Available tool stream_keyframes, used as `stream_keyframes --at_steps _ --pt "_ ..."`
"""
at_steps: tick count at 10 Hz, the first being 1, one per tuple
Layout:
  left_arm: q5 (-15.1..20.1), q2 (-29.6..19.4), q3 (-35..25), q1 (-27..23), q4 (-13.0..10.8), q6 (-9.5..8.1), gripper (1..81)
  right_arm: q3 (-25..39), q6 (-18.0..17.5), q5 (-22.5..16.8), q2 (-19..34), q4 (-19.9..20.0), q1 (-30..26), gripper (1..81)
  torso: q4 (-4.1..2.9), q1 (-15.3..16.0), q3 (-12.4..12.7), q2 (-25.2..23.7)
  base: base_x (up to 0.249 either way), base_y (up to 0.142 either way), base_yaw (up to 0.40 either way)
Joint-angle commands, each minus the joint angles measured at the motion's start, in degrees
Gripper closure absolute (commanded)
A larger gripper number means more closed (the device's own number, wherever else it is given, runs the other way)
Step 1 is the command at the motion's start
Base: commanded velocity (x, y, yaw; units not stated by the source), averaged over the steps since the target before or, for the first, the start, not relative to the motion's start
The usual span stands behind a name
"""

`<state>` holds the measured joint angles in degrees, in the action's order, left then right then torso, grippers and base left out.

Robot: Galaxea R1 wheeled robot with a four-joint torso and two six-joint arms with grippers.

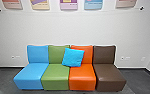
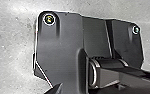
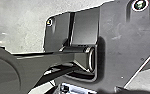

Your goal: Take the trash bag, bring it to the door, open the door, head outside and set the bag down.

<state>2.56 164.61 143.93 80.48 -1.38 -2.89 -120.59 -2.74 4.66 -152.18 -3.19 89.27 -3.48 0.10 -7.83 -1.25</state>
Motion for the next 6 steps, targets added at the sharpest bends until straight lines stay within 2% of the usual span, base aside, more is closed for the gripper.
stream_keyframes --at_steps 1,3,4,5,6 --pt "3.2 -7.3 -8.7 -2.8 0.0 -0.1 1.0 10.8 -0.5 -3.2 7.6 0.8 -3.3 1.0 0.0 0.0 0.0 0.0 0.0 0.0 0.0" --pt "3.2 -11.4 -13.7 -3.4 0.2 -0.1 1.0 15.7 -0.7 -3.7 12.0 3.8 -6.4 1.0 0.0 0.0 0.0 0.0 0.0 0.0 0.0" --pt "3.2 -12.6 -14.9 -3.7 0.3 -0.19 1.0 18.0 -0.8 -4.0 14.2 4.5 -8.4 1.0 0.0 3.7 -2.2 -5.7 0.0 0.0 0.0" --pt "3.2 -13.9 -16.0 -4.1 0.5 -0.27 1.0 20.4 -0.8 -4.0 16.5 5.5 -10.2 1.0 1.32 3.8 -5.4 -5.9 0.0 0.0 0.0" --pt "3.3 -15.2 -17.1 -4.5 1.2 -0.27 1.0 23.0 -0.8 -5.0 19.0 6.0 -12.7 1.0 1.46 4.2 -5.9 -6.7 0.0 0.0 0.0"
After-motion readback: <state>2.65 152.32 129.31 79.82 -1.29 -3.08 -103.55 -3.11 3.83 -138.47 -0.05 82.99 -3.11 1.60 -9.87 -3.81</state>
